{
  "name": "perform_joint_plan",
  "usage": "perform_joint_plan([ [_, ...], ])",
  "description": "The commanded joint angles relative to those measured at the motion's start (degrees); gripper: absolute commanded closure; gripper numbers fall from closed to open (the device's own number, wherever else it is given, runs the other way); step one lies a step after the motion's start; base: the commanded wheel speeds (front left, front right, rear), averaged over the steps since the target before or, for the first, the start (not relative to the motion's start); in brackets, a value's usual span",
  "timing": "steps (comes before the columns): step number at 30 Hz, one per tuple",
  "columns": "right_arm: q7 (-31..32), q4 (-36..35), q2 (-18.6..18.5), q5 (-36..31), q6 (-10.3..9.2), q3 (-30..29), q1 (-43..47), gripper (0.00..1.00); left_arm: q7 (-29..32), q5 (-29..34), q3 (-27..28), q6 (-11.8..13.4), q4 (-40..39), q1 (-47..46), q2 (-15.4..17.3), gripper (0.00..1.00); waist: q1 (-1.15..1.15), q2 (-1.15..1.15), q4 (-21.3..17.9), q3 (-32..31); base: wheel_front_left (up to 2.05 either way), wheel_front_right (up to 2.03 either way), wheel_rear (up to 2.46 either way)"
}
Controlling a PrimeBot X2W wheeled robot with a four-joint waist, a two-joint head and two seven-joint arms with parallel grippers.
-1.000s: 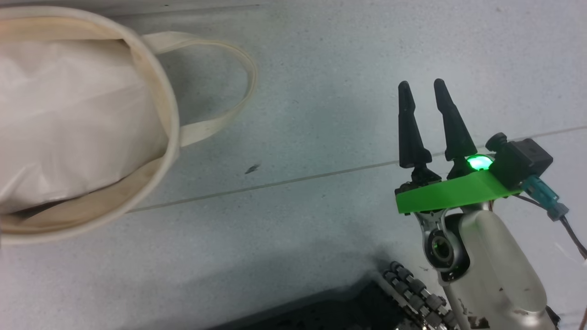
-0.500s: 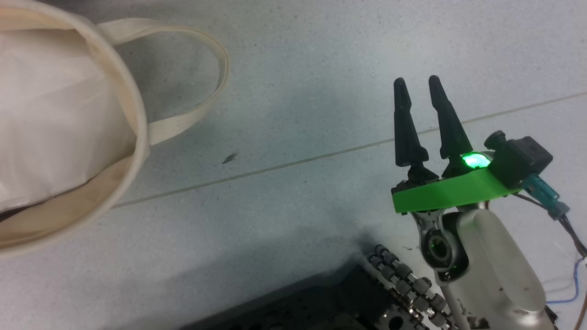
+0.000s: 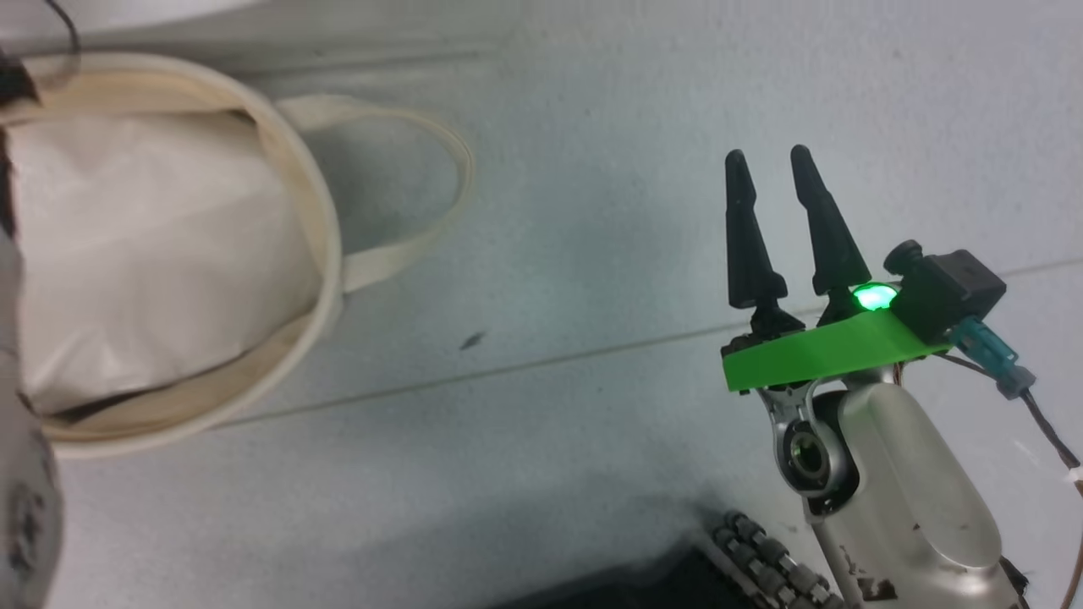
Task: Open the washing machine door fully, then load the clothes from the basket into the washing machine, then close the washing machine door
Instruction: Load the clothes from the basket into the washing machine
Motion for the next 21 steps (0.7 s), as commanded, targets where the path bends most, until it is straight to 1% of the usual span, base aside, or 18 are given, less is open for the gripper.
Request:
perform_joint_plan([
  [1,-0.7,-1.1,0.1,-0.5,0.00,1.0,2.4,0.00,-0.2,0.3,-0.2,-0.2,-3.0,1.8,1.9,0.00,0.01,0.00,2.4,-4.9,0.00,0.00,0.00],
  [7,-0.7,0.9,0.1,-1.3,0.00,1.5,4.4,0.00,-0.2,-0.2,0.8,-1.4,-7.9,15.9,-0.7,0.00,0.01,0.00,5.0,-14.0,0.00,0.00,0.00],
  [10,-0.7,1.7,0.1,-1.5,0.00,1.8,5.9,0.00,-0.2,-1.5,2.6,-1.7,-10.6,22.9,-2.1,0.00,0.01,0.00,6.0,-18.6,0.00,0.00,0.00],
  [12,-0.7,2.2,0.1,-1.5,0.00,1.7,7.1,0.00,-0.2,-2.4,4.5,-1.4,-13.7,28.3,-3.0,0.00,0.01,0.00,6.4,-21.7,0.00,0.00,0.00],
  [13,-0.7,2.2,0.1,-1.5,0.00,1.7,7.1,0.00,-0.2,-2.4,4.5,-1.4,-13.7,28.3,-3.0,0.00,0.01,0.00,6.4,-21.7,0.00,0.00,0.00],
  [16,-0.7,2.9,0.1,-1.2,0.00,1.9,9.3,0.00,-0.2,-2.9,6.9,-1.0,-18.1,37.8,-4.4,0.00,0.01,0.00,6.8,-26.4,0.00,0.00,0.00],
  [17,-0.7,3.1,0.1,-1.4,0.00,2.0,10.1,0.00,-0.2,-2.3,7.4,-0.6,-20.1,40.9,-4.7,0.00,0.01,0.00,6.9,-27.9,0.00,0.00,0.00],
  [19,-0.7,3.7,0.1,-2.0,0.00,2.0,11.4,0.00,-0.2,0.4,7.9,1.5,-26.6,47.1,-5.2,0.00,0.01,0.00,7.2,-30.6,0.00,0.00,0.00],
  [21,-0.7,3.9,0.1,-2.4,0.00,1.7,12.6,0.00,-0.2,0.5,8.9,1.1,-30.6,53.3,-7.4,0.00,0.01,0.00,7.6,-33.2,0.00,0.00,0.00],
])
